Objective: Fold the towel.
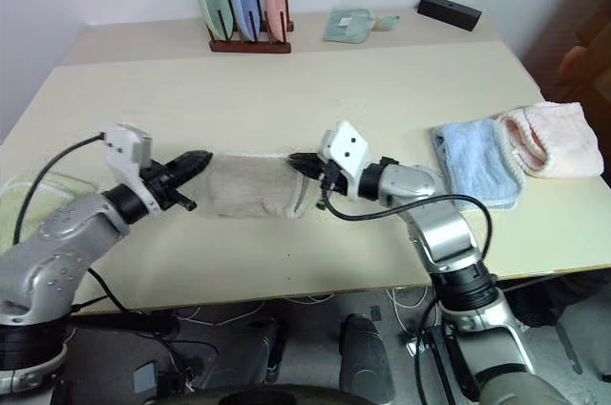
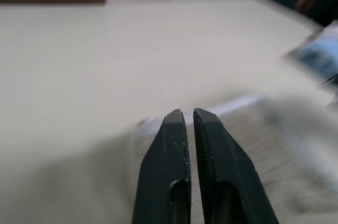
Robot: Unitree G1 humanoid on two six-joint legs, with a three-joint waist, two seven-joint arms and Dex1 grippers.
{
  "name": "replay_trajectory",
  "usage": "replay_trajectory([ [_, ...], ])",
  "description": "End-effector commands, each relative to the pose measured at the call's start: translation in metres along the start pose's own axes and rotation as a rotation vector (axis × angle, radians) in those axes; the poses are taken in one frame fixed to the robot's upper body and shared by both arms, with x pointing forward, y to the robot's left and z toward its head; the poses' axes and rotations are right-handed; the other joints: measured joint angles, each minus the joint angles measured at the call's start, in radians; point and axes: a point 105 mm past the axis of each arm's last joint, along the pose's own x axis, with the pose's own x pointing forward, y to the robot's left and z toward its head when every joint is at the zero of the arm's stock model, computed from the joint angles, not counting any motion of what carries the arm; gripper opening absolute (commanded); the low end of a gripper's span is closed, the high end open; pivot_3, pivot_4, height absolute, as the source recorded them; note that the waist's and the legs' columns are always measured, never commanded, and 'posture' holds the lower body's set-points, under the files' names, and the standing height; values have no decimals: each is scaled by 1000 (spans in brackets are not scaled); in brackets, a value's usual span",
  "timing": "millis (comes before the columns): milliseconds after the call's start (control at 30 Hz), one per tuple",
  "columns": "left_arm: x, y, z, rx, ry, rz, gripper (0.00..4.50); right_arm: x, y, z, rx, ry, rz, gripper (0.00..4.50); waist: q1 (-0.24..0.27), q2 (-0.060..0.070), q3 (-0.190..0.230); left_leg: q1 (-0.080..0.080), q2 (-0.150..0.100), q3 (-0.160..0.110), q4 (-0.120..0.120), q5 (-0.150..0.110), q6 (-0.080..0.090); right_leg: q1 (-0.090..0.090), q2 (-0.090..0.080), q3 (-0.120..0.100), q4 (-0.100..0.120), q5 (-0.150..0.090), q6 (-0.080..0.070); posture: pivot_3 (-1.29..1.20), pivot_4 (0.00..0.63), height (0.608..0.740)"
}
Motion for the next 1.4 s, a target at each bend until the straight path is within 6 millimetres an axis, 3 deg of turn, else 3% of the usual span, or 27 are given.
replay_trajectory([
  [33,12,-4,-10,22,3,10,563,13,6,1,56,-9,1,52,1,0,0,0,0,0,0,0,0,0,0,0,0,0,0,0,150,738],
  [167,27,-1,-45,38,82,46,563,32,20,-45,107,138,16,52,-3,0,0,0,-1,0,0,0,0,0,1,0,0,0,0,0,150,738],
  [267,32,1,-60,11,96,55,563,32,20,-79,132,244,-21,52,-5,0,-1,1,-1,1,0,0,0,-1,1,0,1,0,0,0,150,738],
  [433,35,2,-72,-43,82,62,563,21,20,-94,130,287,-36,52,1,2,-2,4,-1,1,0,0,0,3,0,0,1,0,0,0,150,738],
  [533,33,0,-60,-83,10,60,563,15,14,-75,171,206,-55,52,2,2,-2,7,0,1,0,0,0,7,0,0,1,0,0,0,150,738],
  [633,22,1,-39,-88,-78,55,563,4,12,-53,226,137,-39,880,0,1,-2,7,0,-1,-1,0,0,6,0,0,1,0,0,0,150,738],
  [733,0,4,-16,-35,-157,50,563,-14,10,-34,310,98,-18,2362,-4,1,-2,4,1,-2,-1,0,0,3,0,0,1,0,0,0,150,738],
  [867,-24,10,-10,85,-132,32,563,-25,1,-33,433,134,-80,4425,-9,1,-2,3,1,-2,-2,0,0,1,1,0,1,0,0,0,150,738],
  [1067,-44,18,-9,129,-90,31,563,-18,-5,-51,650,201,-156,4477,-7,2,-2,3,1,-1,-1,0,0,1,0,0,1,0,-1,0,150,738],
  [1233,-47,12,-2,96,-126,15,563,0,2,-65,770,240,-149,4477,-6,2,-2,2,1,-1,-1,0,0,1,0,0,1,0,0,0,150,738],
  [1367,-46,4,0,96,-137,5,563,16,10,-66,828,237,-114,4477,-16,2,-2,3,1,-1,-2,0,0,1,0,0,1,0,0,0,150,738],
  [1400,-46,4,0,96,-137,6,563,19,10,-65,838,229,-113,4239,-21,2,-2,3,1,-1,-2,0,0,1,0,0,1,0,0,0,150,738],
])
